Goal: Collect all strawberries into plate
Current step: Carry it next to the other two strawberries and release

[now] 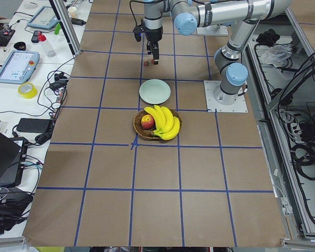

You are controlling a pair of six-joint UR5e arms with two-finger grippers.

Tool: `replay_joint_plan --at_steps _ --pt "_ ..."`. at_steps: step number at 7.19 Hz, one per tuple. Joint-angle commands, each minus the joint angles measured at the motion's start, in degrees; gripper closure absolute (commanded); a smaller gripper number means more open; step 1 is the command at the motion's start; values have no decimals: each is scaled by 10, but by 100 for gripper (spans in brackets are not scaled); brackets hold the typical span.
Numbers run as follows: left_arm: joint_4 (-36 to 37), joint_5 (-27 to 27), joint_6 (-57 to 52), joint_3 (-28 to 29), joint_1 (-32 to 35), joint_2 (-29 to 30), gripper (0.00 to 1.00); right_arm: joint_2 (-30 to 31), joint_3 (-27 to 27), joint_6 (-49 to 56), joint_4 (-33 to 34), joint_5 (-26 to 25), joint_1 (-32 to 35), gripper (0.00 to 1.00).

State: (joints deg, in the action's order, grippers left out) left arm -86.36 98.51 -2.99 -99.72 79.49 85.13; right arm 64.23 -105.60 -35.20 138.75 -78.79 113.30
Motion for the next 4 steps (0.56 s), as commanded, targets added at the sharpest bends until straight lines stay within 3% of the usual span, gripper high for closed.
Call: replay_joint_plan --at_steps 1,2,4 --pt "1 -4 0 0 0 1 0 2 0 -9 -5 6 2 23" --pt "0 -13 4 -1 0 3 0 19 0 -21 -9 2 2 0" --pt "0 -16 6 -1 0 3 0 38 0 -12 -35 -28 1 0"
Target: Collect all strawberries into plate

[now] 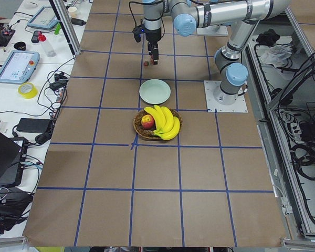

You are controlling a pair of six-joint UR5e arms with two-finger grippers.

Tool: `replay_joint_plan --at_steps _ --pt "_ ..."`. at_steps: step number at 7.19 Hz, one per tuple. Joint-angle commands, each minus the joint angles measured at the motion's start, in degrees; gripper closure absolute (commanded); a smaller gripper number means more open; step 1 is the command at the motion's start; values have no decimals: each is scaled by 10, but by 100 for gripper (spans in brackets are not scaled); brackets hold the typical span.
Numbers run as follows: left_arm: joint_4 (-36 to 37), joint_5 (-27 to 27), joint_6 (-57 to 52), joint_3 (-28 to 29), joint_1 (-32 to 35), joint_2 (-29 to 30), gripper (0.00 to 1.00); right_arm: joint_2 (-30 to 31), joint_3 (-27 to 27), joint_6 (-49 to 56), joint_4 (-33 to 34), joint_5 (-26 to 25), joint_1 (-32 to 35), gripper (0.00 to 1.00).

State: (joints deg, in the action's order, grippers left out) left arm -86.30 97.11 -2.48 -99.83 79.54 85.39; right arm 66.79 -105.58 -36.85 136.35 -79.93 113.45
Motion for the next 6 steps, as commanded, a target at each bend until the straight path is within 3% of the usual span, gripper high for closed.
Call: replay_joint_plan --at_steps 1,3,6 --pt "0 -2 -7 1 1 2 0 34 11 26 -45 -52 -6 0" --pt "2 2 -6 3 0 6 0 112 47 71 -195 -68 -42 0" --pt "0 2 -6 9 4 9 0 181 189 105 -445 -78 -67 0"
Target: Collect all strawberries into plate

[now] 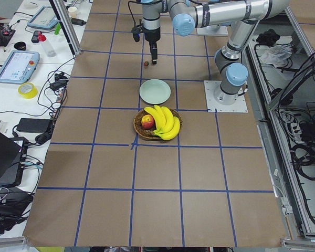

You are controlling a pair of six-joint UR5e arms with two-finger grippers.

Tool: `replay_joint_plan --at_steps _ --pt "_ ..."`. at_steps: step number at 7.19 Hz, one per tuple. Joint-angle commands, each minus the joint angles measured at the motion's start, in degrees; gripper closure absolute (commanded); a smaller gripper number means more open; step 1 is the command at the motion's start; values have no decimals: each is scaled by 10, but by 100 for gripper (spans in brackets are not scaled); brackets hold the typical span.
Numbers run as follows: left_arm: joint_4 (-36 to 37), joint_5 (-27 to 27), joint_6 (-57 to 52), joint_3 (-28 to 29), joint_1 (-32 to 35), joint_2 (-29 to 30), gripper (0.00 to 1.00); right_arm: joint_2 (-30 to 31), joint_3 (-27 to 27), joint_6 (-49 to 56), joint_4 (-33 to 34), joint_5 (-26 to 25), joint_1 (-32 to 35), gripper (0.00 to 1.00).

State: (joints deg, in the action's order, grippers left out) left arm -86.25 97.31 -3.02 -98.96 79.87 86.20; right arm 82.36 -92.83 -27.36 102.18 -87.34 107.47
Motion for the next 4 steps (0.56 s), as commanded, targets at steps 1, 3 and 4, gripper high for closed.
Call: replay_joint_plan --at_steps 1,3,4 --pt "-1 -4 0 2 1 4 0 41 108 26 -157 -28 -8 0" --pt "-1 2 -1 1 1 5 0 52 145 39 -207 -36 -9 0" --pt "-1 3 -1 0 1 5 0 51 146 55 -206 -39 -16 0"
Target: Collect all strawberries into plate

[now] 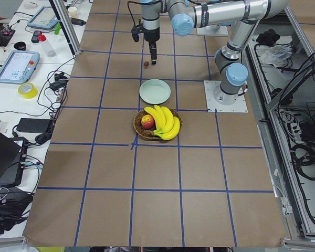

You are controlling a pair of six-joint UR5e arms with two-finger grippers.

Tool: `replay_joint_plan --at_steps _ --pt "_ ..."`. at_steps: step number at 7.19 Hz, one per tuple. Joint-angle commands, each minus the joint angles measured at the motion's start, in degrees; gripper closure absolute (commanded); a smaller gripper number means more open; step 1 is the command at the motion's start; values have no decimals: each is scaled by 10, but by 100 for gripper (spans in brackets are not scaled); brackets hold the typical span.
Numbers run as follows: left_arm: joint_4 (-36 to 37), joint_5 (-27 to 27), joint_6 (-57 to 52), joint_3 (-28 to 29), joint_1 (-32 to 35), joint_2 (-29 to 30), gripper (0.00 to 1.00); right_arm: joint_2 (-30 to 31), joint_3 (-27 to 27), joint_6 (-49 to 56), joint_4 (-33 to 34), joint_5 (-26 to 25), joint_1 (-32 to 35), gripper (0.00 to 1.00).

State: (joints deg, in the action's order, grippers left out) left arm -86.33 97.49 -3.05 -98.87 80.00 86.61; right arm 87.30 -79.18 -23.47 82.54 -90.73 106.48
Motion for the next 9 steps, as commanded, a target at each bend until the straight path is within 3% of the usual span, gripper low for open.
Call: replay_joint_plan --at_steps 1,6,7,8,9 --pt "-1 3 1 0 0 -6 0 8 12 39 -14 -3 -28 0" --pt "1 -4 -1 -2 -2 0 0 16 14 179 -7 10 -176 0" --pt "17 -19 7 -8 -3 15 0 18 12 201 -8 26 -191 6" --pt "34 -117 12 -9 -2 37 0 28 3 226 -5 25 -192 5" --pt "87 -158 13 -9 11 64 0 32 -24 239 3 26 -191 0"
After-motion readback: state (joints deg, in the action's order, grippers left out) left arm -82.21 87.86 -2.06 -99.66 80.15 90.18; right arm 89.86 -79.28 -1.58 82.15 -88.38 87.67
